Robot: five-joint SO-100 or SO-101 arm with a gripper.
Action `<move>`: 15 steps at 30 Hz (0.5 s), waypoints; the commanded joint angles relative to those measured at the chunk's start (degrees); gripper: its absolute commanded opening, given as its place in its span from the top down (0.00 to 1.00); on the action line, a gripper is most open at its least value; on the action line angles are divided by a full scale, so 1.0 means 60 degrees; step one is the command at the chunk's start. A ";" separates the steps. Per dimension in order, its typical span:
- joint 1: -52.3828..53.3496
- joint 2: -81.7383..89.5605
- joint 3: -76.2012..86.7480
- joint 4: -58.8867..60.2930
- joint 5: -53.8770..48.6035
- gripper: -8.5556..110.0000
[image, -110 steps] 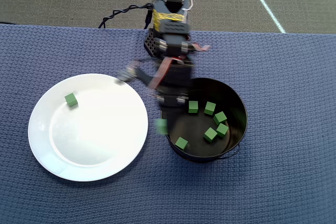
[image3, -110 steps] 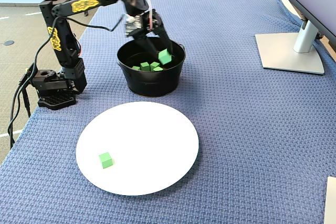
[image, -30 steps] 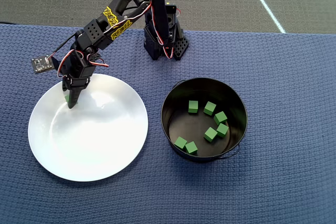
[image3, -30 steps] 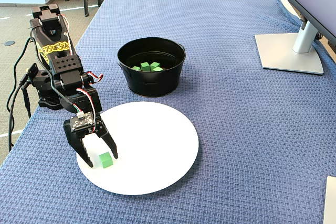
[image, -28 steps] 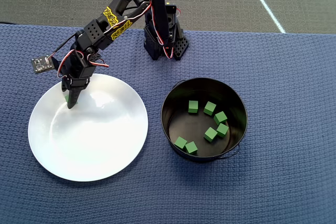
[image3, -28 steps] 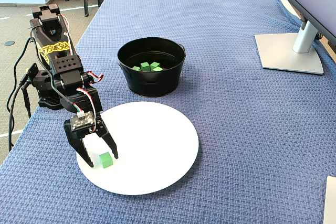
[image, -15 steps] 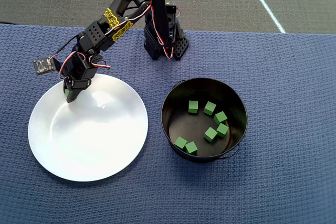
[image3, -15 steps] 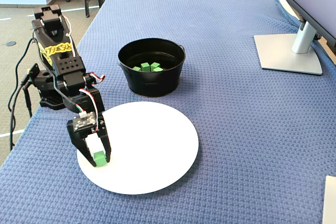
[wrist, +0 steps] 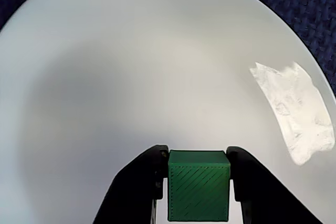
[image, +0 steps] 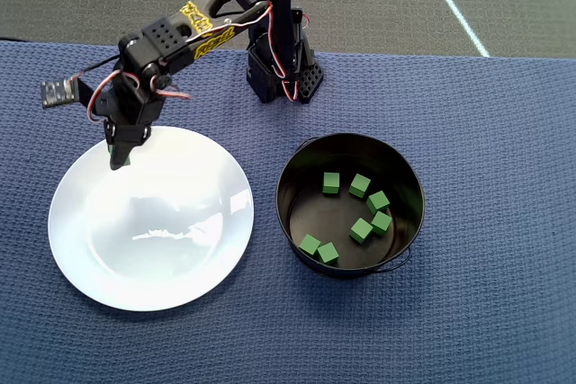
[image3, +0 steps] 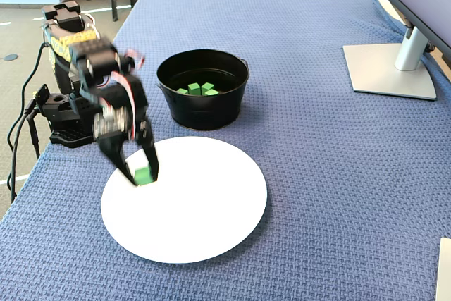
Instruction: Pick up the green cubes from the white plate and place them in the black recipient
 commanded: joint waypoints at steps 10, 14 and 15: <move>-0.5537 0.2285 -0.2681 0.3076 0.7529 0.93; -0.7866 0.2036 -0.2432 0.2915 0.9536 0.93; -0.8364 0.1934 -0.2300 0.2754 0.9917 0.93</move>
